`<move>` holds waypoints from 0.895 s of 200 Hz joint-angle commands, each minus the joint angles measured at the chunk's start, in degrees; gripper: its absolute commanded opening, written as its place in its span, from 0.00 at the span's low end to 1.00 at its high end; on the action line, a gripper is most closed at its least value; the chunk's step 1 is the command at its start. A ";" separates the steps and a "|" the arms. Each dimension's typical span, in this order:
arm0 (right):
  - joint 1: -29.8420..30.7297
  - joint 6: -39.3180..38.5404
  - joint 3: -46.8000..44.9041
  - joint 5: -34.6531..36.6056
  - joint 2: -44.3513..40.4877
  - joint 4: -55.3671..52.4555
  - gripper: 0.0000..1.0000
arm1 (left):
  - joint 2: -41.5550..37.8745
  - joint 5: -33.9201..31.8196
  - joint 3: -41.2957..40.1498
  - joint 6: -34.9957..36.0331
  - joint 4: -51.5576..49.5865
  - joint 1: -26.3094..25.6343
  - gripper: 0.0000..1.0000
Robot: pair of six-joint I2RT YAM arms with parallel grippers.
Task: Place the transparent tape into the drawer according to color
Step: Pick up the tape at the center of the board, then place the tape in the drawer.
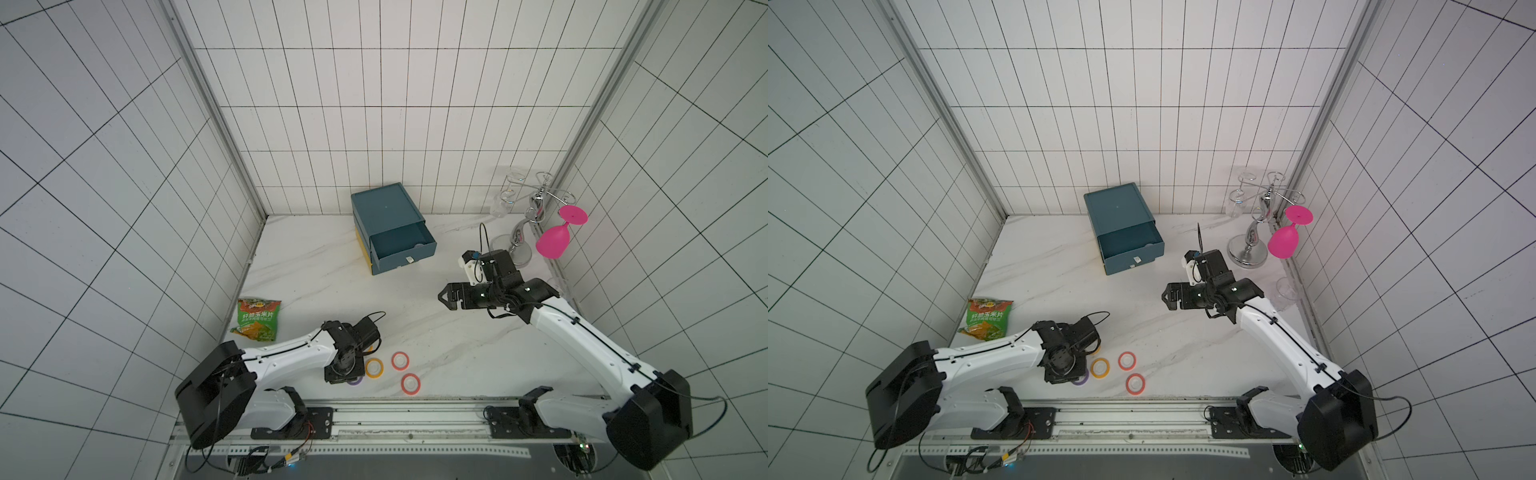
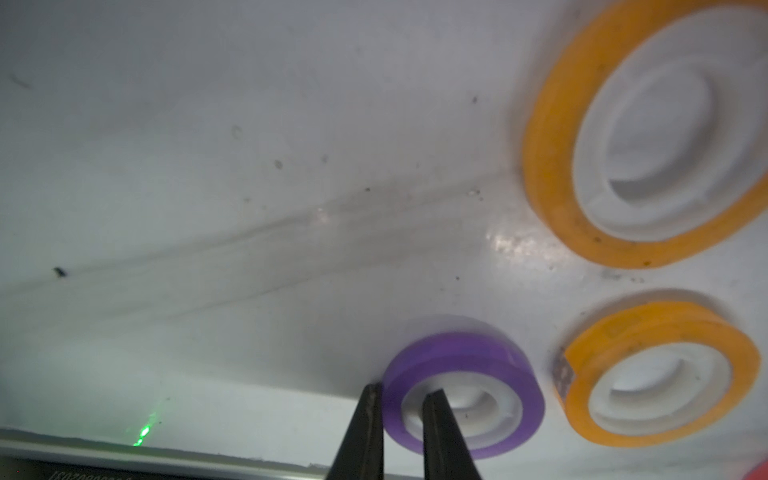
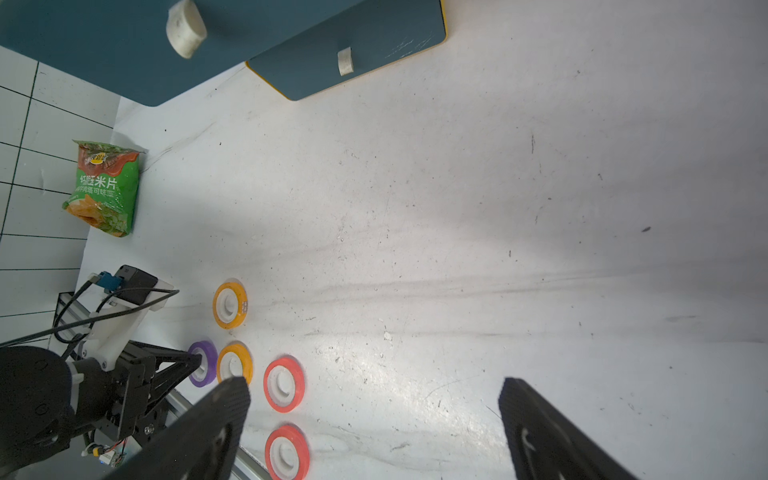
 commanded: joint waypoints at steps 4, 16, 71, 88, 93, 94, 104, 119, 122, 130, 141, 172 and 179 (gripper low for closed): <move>-1.38 0.93 -2.05 -2.28 -0.35 2.17 0.99 | -3.43 -5.99 3.47 0.14 -2.50 2.14 0.00; -1.88 1.02 -2.49 -2.78 -0.28 2.71 0.99 | -4.64 -7.26 5.28 1.20 -3.08 3.57 0.00; -2.98 1.56 -3.56 -3.34 -0.11 4.44 0.99 | -5.32 -11.58 15.99 7.12 -2.41 8.21 0.00; -3.24 1.88 -3.90 -3.31 -0.36 5.04 0.99 | -4.41 -13.49 20.53 9.86 -0.71 8.37 0.00; -3.35 2.07 -4.11 -3.27 -0.45 5.41 0.99 | -4.09 -14.36 21.96 10.79 -0.09 8.50 0.00; -3.37 2.13 -4.17 -3.30 -0.50 5.52 0.99 | -4.04 -14.49 22.31 10.94 0.03 8.49 0.00; -3.49 2.39 -4.64 -3.42 -0.63 6.26 0.99 | -3.29 -15.81 25.31 13.01 1.57 8.80 0.00; -3.73 2.53 -4.88 -3.59 -0.46 6.58 0.99 | -2.22 -17.66 30.15 16.18 3.70 9.34 0.00; -3.73 2.61 -4.92 -3.59 -0.39 6.67 0.99 | -1.96 -17.96 31.05 16.96 4.28 9.43 0.00; -3.98 2.70 -5.05 -3.66 -0.37 6.93 0.99 | -1.29 -19.13 33.47 18.92 5.75 9.55 0.00; -4.17 2.71 -5.10 -3.86 -0.28 7.06 0.99 | -0.46 -20.50 36.18 21.51 8.70 9.62 0.00; -4.44 2.87 -4.75 -4.02 -0.11 7.54 0.99 | 3.12 -21.13 43.39 27.05 15.40 10.40 0.00; -4.50 2.88 -4.75 -4.02 -0.10 7.61 0.99 | 4.61 -21.17 45.32 28.14 15.66 10.54 0.00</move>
